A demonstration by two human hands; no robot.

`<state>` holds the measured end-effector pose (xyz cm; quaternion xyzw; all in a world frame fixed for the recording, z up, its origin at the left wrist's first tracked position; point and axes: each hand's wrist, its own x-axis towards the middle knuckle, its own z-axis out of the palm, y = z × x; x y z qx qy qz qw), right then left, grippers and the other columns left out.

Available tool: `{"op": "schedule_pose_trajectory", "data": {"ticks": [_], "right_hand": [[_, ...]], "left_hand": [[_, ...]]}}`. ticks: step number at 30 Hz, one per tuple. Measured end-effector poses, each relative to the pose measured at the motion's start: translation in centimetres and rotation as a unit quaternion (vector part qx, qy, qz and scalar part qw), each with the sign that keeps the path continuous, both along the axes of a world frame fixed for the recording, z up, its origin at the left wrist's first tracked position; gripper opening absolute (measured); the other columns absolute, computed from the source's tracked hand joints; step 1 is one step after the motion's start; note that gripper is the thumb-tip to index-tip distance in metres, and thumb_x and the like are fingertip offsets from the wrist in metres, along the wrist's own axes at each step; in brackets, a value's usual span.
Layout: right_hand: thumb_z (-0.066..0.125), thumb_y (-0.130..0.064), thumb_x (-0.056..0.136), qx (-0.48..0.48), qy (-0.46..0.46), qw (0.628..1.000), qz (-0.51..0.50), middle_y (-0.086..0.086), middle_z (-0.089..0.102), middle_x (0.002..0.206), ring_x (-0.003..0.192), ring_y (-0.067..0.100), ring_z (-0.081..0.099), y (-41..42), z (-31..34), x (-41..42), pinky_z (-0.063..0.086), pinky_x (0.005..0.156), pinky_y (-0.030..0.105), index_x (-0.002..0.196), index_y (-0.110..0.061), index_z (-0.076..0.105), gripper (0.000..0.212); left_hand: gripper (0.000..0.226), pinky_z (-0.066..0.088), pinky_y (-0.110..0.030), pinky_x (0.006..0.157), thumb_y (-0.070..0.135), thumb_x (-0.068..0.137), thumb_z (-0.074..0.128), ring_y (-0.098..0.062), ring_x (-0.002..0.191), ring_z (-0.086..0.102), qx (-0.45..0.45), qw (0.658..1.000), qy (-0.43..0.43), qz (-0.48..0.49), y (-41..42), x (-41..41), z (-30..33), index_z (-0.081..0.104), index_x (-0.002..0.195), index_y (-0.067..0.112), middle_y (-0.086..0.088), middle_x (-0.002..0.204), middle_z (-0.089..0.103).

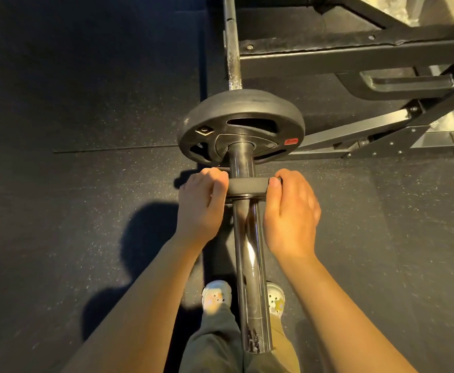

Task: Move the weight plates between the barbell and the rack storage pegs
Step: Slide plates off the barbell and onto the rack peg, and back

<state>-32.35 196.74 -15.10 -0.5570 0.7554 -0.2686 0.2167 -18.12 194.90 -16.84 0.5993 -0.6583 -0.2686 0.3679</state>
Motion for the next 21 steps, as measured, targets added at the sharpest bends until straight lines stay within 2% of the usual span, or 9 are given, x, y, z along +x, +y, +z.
{"op": "schedule_pose_trajectory", "data": {"ticks": [3, 5, 7, 10, 12, 14, 16, 19, 21], "right_hand": [[0.017, -0.046, 0.091, 0.018, 0.059, 0.998, -0.005, 0.000, 0.051, 0.126, 0.129, 0.022, 0.039, 0.3, 0.8, 1.8, 0.017, 0.113, 0.053, 0.118, -0.022, 0.053, 0.051], [0.024, -0.044, 0.092, -0.010, 0.087, 0.996, 0.021, 0.003, 0.051, 0.125, 0.128, 0.026, 0.039, 0.6, 1.0, 2.2, 0.019, 0.112, 0.054, 0.119, -0.020, 0.054, 0.047], [0.029, -0.045, 0.093, -0.022, 0.118, 0.992, 0.043, 0.005, 0.052, 0.125, 0.127, 0.029, 0.041, 0.8, 1.0, 2.0, 0.024, 0.109, 0.055, 0.120, -0.020, 0.055, 0.045], [0.030, -0.048, 0.092, -0.001, 0.125, 0.990, 0.059, 0.003, 0.052, 0.128, 0.127, 0.026, 0.039, 0.6, 1.5, 1.5, 0.026, 0.107, 0.050, 0.123, -0.023, 0.055, 0.046], [0.028, -0.048, 0.093, 0.007, 0.150, 0.986, 0.076, 0.002, 0.053, 0.126, 0.123, 0.025, 0.041, 0.5, 1.8, 1.2, 0.028, 0.098, 0.046, 0.122, -0.024, 0.054, 0.046], [0.029, -0.046, 0.094, -0.002, 0.198, 0.975, 0.106, 0.003, 0.057, 0.120, 0.116, 0.027, 0.046, 0.4, 2.2, 0.9, 0.032, 0.090, 0.044, 0.118, -0.021, 0.055, 0.043], [0.029, -0.045, 0.095, -0.009, 0.212, 0.969, 0.129, 0.003, 0.058, 0.116, 0.112, 0.028, 0.049, 0.3, 2.4, 0.5, 0.035, 0.087, 0.044, 0.116, -0.020, 0.055, 0.042], [0.027, -0.045, 0.095, -0.027, 0.142, 0.980, 0.137, 0.000, 0.056, 0.116, 0.114, 0.024, 0.045, 0.0, 1.9, -0.4, 0.036, 0.089, 0.043, 0.116, -0.022, 0.055, 0.042], [0.024, -0.046, 0.095, -0.041, 0.063, 0.991, 0.115, -0.002, 0.053, 0.115, 0.114, 0.019, 0.042, -0.2, 0.9, -0.6, 0.034, 0.093, 0.041, 0.116, -0.023, 0.056, 0.044]], "left_hand": [[0.049, 0.039, -0.015, 0.073, 0.039, 0.100, 0.029, -0.010, 0.079, 0.050, 0.121, 0.986, 0.112, 0.009, 0.5, 0.8, 0.4, 0.056, 0.096, -0.001, -0.011, 0.086, 0.055], [0.047, 0.038, -0.010, 0.072, 0.038, 0.104, 0.025, -0.012, 0.082, 0.052, 0.218, 0.962, 0.156, 0.047, 0.6, 1.2, 0.3, 0.055, 0.105, 0.001, -0.017, 0.097, 0.056], [0.046, 0.038, -0.012, 0.073, 0.039, 0.103, 0.023, -0.010, 0.085, 0.053, 0.261, 0.944, 0.184, 0.082, 0.7, 1.4, 0.1, 0.055, 0.109, 0.006, -0.016, 0.102, 0.057], [0.038, 0.036, -0.008, 0.071, 0.040, 0.103, 0.024, -0.003, 0.084, 0.051, 0.269, 0.932, 0.214, 0.113, 0.7, 1.1, 0.3, 0.055, 0.099, 0.019, -0.003, 0.093, 0.056], [0.033, 0.036, -0.016, 0.072, 0.040, 0.103, 0.026, -0.006, 0.083, 0.050, 0.271, 0.924, 0.239, 0.123, 0.7, 0.7, 0.5, 0.052, 0.090, 0.025, 0.000, 0.090, 0.054], [0.035, 0.036, -0.021, 0.072, 0.039, 0.103, 0.027, -0.009, 0.082, 0.051, 0.270, 0.921, 0.249, 0.129, 0.6, 0.7, 0.5, 0.054, 0.096, 0.018, -0.004, 0.091, 0.053], [0.040, 0.035, -0.019, 0.070, 0.039, 0.103, 0.027, -0.007, 0.079, 0.049, 0.277, 0.920, 0.241, 0.136, 0.4, 0.8, 0.4, 0.055, 0.103, 0.010, -0.003, 0.088, 0.052], [0.043, 0.038, -0.008, 0.063, 0.038, 0.104, 0.026, -0.002, 0.068, 0.047, 0.256, 0.932, 0.221, 0.131, 0.3, 0.7, 0.3, 0.055, 0.097, 0.007, -0.003, 0.081, 0.049], [0.043, 0.037, -0.011, 0.062, 0.038, 0.104, 0.025, 0.000, 0.061, 0.044, 0.220, 0.952, 0.178, 0.114, 0.5, 0.6, 0.3, 0.053, 0.086, 0.009, -0.003, 0.074, 0.047]]}}
